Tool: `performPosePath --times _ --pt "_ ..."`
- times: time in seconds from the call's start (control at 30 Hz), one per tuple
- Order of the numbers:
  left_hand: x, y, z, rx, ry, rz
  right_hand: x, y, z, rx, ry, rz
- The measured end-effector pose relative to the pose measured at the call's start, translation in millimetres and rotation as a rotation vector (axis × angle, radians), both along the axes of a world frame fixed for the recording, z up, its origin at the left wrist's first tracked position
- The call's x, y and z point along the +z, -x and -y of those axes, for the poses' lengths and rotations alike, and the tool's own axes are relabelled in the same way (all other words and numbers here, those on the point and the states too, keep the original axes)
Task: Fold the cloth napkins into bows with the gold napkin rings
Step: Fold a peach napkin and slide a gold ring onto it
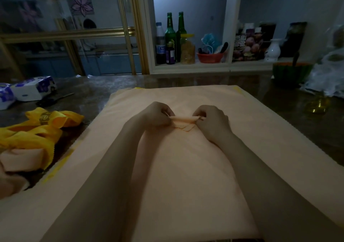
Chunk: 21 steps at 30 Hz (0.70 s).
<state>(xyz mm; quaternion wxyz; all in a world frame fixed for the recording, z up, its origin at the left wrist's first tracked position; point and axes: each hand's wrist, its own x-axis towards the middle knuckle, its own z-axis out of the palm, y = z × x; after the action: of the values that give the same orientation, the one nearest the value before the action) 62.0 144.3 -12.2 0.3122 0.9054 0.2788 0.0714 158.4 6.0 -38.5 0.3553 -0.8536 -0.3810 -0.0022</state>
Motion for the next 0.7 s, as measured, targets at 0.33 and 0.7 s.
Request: performPosePath --times 0.33,0.7 --pt "20 -1 4 -0.011 0.051 -0.329 -4 1 -2 -0.041 0.039 0.073" --pt "9 -2 3 -0.035 -0.146 -0.247 3 -3 5 0.021 0.055 -0.048"
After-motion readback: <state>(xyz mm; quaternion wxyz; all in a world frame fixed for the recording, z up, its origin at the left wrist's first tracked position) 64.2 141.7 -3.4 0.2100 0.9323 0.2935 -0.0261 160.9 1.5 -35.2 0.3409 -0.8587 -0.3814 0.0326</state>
